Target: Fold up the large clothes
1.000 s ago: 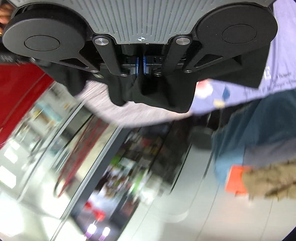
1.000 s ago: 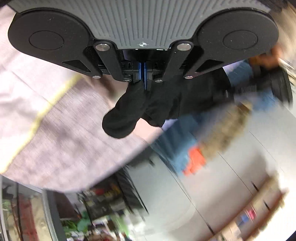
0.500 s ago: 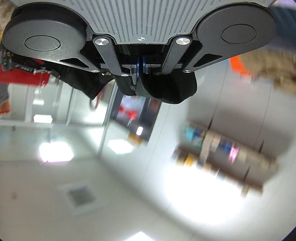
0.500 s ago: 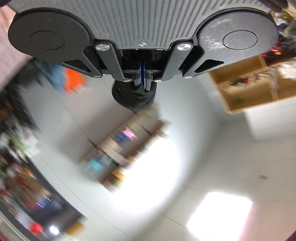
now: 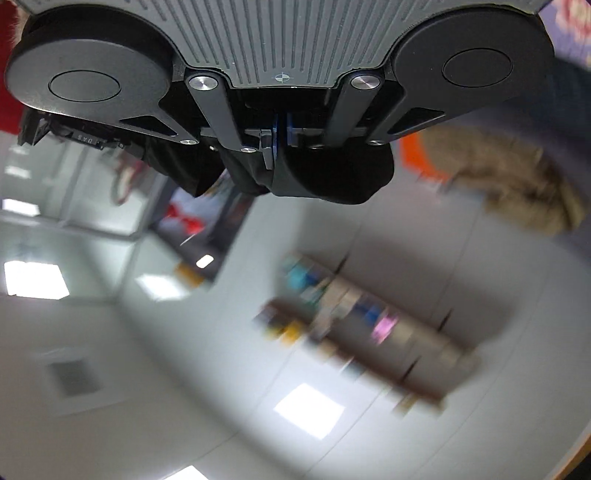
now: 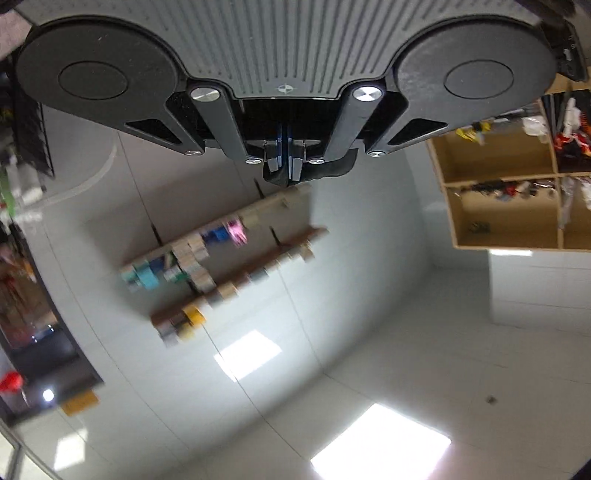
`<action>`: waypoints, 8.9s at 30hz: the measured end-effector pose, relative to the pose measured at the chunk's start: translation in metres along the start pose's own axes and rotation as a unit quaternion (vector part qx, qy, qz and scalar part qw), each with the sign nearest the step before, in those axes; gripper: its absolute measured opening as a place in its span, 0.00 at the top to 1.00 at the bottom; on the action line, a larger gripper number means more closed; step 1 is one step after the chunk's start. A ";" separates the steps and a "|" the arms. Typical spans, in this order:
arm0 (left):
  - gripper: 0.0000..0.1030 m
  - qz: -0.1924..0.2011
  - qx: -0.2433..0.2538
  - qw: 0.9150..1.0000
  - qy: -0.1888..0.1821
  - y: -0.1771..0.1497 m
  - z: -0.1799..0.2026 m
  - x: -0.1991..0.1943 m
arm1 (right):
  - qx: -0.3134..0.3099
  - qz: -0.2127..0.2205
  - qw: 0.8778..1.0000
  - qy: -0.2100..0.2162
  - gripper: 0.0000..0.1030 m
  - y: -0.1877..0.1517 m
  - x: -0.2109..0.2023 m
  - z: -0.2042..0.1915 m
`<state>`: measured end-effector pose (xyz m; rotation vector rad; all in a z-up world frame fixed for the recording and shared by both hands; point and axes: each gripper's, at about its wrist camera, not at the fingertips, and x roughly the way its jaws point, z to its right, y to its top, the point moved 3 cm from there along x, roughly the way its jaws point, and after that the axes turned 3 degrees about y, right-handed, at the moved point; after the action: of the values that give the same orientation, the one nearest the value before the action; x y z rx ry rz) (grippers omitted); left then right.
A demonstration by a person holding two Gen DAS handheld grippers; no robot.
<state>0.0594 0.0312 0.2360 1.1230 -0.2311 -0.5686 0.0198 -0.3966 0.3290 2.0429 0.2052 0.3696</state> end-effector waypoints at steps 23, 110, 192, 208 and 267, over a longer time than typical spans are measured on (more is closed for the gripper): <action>0.00 -0.290 -0.057 0.848 0.441 -0.248 -0.276 -0.061 | 0.133 -0.337 0.841 -0.402 0.08 -0.363 -0.086 0.199; 0.00 -0.451 0.072 0.849 0.267 -0.362 -0.187 -0.104 | -0.278 -0.546 0.749 -0.254 0.19 -0.496 -0.209 -0.001; 0.57 -0.444 -0.033 0.878 0.178 -0.327 -0.201 -0.163 | 0.073 -0.540 0.783 -0.299 0.92 -0.458 -0.283 0.084; 0.40 -0.474 -0.076 0.848 0.224 -0.363 -0.238 -0.195 | 0.091 -0.614 0.702 -0.351 0.82 -0.480 -0.320 0.059; 0.00 -0.484 0.049 0.855 0.183 -0.386 0.014 0.039 | 0.240 -0.091 0.785 -0.564 0.85 -0.227 -0.391 0.390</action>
<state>-0.0348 -0.1210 -0.1086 1.3900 0.6973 -1.2157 -0.2108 -0.7265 -0.1119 2.3463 -0.2820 -1.1504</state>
